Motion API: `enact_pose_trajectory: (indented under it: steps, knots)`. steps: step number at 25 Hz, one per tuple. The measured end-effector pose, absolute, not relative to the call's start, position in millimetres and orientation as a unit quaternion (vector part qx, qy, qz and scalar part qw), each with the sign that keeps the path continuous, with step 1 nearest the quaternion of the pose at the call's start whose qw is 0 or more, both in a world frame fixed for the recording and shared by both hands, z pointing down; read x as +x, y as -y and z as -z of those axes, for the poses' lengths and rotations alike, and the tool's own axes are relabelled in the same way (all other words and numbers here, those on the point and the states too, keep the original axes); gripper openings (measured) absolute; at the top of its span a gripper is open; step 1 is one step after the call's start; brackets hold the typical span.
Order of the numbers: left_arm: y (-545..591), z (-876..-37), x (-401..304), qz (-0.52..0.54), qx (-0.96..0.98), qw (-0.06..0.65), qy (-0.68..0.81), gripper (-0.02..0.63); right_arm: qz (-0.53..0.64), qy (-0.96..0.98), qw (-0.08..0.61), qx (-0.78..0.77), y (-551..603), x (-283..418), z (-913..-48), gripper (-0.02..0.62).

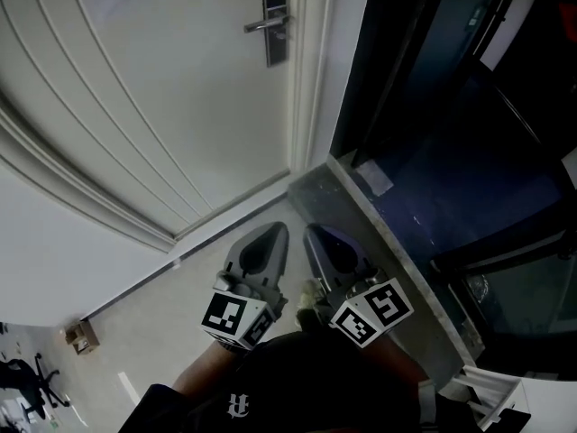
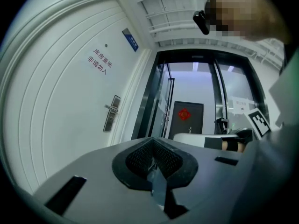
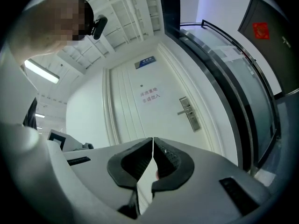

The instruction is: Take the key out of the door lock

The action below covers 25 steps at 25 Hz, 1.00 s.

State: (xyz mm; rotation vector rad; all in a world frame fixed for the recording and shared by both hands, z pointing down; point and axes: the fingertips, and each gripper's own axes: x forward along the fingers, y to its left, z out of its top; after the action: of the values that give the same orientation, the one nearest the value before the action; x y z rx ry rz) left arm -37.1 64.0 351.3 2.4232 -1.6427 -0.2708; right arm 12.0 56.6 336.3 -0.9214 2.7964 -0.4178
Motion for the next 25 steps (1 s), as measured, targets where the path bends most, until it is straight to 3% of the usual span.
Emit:
enact_pose_trajectory:
  steps: [25]
  knots:
    - [135.5, -329.2, -44.4, 0.096, 0.792, 0.081, 0.597, 0.006, 0.132, -0.947, 0.101, -0.274, 147.9, 7.0, -316.3, 0.017]
